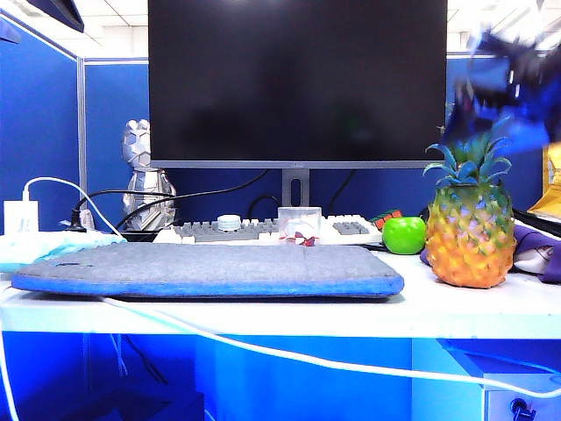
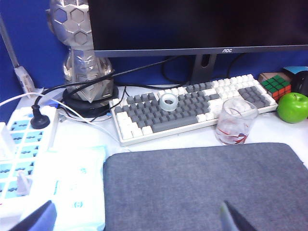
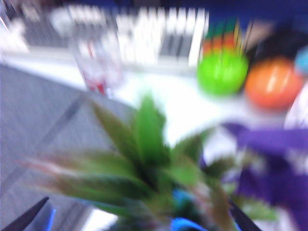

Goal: Pick up the pineapple and place it above the gray bag.

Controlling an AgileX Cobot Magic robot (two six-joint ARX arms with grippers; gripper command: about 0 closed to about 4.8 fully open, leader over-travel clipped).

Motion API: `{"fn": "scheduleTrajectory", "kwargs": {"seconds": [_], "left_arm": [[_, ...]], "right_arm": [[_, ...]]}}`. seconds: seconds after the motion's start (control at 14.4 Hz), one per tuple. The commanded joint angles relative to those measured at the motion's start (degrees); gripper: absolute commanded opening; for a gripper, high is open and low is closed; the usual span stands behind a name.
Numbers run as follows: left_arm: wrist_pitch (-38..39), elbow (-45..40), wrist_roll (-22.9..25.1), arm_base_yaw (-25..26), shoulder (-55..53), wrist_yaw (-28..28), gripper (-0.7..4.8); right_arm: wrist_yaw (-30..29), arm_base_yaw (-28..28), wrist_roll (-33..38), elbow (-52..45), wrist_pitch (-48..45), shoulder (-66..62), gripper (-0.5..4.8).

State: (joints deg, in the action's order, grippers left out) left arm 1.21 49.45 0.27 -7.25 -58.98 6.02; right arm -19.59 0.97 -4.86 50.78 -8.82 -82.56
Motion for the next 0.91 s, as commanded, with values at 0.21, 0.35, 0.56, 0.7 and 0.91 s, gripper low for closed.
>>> {"fn": "scheduleTrajectory", "kwargs": {"seconds": [0.21,0.35,0.56,0.7,0.91], "left_arm": [[0.44,0.31,-0.31,0.0,0.09,0.7,4.79],[0.42,0.31,-0.35,0.0,0.09,0.7,4.79],[0.37,0.31,-0.35,0.0,-0.24,0.68,4.79],[0.37,0.31,-0.98,0.0,-0.26,0.68,4.79],[0.42,0.28,-0.98,0.0,-0.55,0.66,4.79]], "right_arm": [[-1.29,0.07,0.37,0.15,-6.97,-4.66,4.79],[-0.7,0.07,1.01,0.24,-9.81,-4.66,4.79],[1.92,0.07,0.26,0.26,-10.91,-5.01,0.56],[2.08,0.07,0.26,0.26,-11.06,-5.05,0.08],[2.05,0.07,0.55,0.28,-14.36,-4.98,-0.06]]}}
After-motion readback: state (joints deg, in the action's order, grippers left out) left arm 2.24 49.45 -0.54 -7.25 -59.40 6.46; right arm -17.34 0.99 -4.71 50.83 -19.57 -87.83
